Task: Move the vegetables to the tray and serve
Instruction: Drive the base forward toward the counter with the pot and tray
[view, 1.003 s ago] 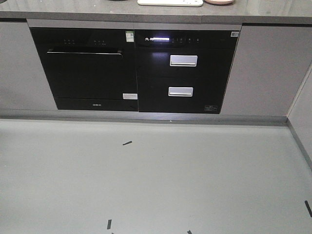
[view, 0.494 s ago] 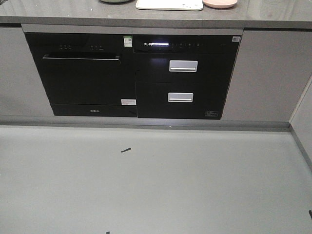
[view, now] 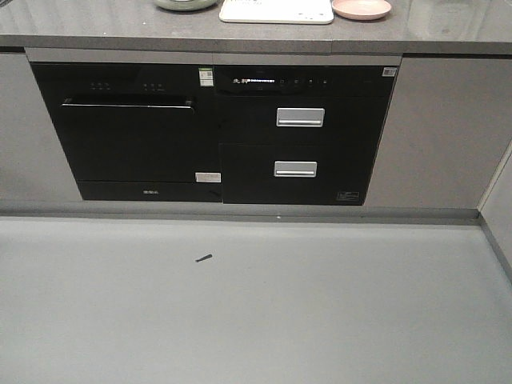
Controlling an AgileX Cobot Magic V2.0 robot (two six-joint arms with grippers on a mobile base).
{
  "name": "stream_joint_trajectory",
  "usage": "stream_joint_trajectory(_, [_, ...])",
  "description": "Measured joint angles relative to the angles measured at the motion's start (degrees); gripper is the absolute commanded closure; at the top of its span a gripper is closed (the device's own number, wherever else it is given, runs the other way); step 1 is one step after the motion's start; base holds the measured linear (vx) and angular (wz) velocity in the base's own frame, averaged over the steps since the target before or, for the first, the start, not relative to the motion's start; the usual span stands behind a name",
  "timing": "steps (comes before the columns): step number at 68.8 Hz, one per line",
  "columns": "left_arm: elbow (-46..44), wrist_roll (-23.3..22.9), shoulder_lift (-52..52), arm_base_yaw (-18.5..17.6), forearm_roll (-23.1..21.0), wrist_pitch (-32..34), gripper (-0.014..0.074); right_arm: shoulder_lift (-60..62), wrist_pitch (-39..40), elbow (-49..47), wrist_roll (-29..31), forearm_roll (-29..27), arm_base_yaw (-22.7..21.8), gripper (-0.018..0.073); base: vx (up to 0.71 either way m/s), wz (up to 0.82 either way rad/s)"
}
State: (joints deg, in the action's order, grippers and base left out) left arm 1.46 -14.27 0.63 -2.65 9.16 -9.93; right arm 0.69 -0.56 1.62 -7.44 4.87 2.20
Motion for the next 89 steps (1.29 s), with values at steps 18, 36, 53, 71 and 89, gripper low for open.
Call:
stream_joint_trajectory(18, [0.0, 0.0, 0.0, 0.0, 0.0, 0.0, 0.0602, 0.0, 0.0, 0.0, 0.0, 0.0, 0.0, 0.0562, 0.11, -0.02])
stream_joint_trajectory(36, [0.0, 0.0, 0.0, 0.0, 0.0, 0.0, 0.0602, 0.0, 0.0, 0.0, 0.0, 0.0, 0.0, 0.0562, 0.1, -0.03])
stream_joint_trajectory(53, [0.0, 0.0, 0.0, 0.0, 0.0, 0.0, 0.0602, 0.0, 0.0, 0.0, 0.0, 0.0, 0.0, 0.0562, 0.08, -0.06])
stream_joint_trajectory(71, [0.0, 0.0, 0.0, 0.0, 0.0, 0.0, 0.0602, 0.0, 0.0, 0.0, 0.0, 0.0, 0.0, 0.0562, 0.06, -0.06])
stream_joint_trajectory(89, [0.0, 0.0, 0.0, 0.0, 0.0, 0.0, 0.0602, 0.0, 0.0, 0.0, 0.0, 0.0, 0.0, 0.0562, 0.05, -0.08])
